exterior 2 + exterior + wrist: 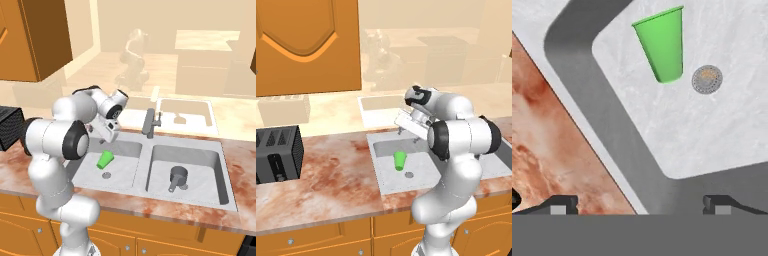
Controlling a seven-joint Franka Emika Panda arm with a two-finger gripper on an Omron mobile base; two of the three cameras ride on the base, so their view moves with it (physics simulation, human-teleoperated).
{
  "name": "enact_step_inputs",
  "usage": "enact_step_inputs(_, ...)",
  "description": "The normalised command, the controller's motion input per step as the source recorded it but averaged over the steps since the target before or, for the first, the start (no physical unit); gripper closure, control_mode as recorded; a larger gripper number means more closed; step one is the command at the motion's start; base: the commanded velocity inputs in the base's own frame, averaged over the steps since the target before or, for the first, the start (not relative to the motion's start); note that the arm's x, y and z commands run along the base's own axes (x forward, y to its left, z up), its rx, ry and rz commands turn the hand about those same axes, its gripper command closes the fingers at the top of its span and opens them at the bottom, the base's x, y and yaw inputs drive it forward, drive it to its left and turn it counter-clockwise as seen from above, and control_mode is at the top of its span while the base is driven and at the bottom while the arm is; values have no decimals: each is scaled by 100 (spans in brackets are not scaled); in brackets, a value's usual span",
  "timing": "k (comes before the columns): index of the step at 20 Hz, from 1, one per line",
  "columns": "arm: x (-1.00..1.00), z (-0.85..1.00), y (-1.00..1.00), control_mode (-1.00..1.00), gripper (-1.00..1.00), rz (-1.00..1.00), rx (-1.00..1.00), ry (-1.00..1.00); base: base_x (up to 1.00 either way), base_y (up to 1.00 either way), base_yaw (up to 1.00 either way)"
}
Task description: Move any existing items from the left basin to the right basin for drying. Then move the cup from the counter to the left basin of the sink for washing.
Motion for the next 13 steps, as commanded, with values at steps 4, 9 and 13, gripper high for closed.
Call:
enact_step_inputs(4,-33,52,5,-100,-100,0,0,0,0,0,0)
enact_step_inputs(9,-32,49,7,-100,-100,-1,0,1,0,0,0)
enact_step_inputs(13,-29,45,8,-100,-100,-1,0,2,0,0,0)
